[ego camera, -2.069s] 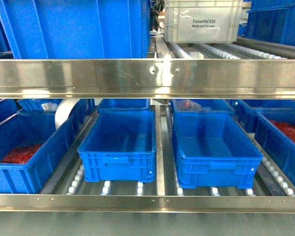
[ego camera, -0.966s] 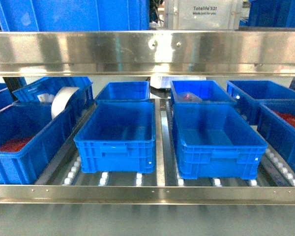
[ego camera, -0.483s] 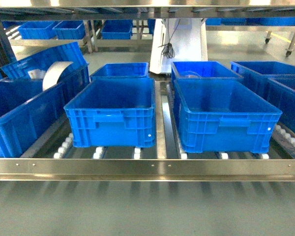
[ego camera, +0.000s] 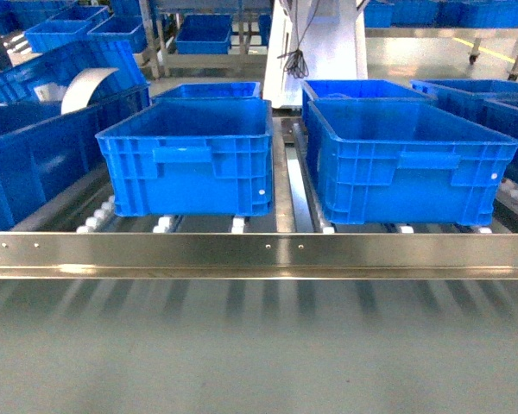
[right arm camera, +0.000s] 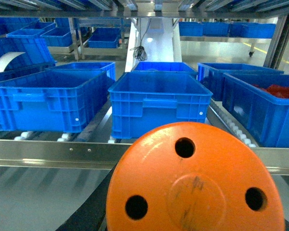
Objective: Sort blue parts and orange caps into right shelf containers
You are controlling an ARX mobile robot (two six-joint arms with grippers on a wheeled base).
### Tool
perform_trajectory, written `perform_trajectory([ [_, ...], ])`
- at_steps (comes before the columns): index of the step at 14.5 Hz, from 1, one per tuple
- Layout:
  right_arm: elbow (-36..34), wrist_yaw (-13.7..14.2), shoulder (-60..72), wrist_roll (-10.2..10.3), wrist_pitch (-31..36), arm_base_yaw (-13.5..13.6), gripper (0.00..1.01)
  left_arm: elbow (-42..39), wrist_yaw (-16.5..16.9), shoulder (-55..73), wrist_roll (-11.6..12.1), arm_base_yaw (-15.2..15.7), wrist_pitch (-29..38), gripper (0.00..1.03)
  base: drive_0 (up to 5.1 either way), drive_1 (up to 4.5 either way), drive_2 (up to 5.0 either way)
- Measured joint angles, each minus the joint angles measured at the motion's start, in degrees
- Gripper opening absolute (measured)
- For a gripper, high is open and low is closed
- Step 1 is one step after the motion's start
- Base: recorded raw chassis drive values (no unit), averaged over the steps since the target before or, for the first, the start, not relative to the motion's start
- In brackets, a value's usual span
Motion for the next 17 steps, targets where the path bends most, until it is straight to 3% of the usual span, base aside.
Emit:
perform_trajectory([
  [17,0.0,0.0,0.0,0.0,-0.1,0.0,0.45,0.0,0.0,0.0,0.0,0.0,0.0,0.43,0.0,0.0,0.0],
])
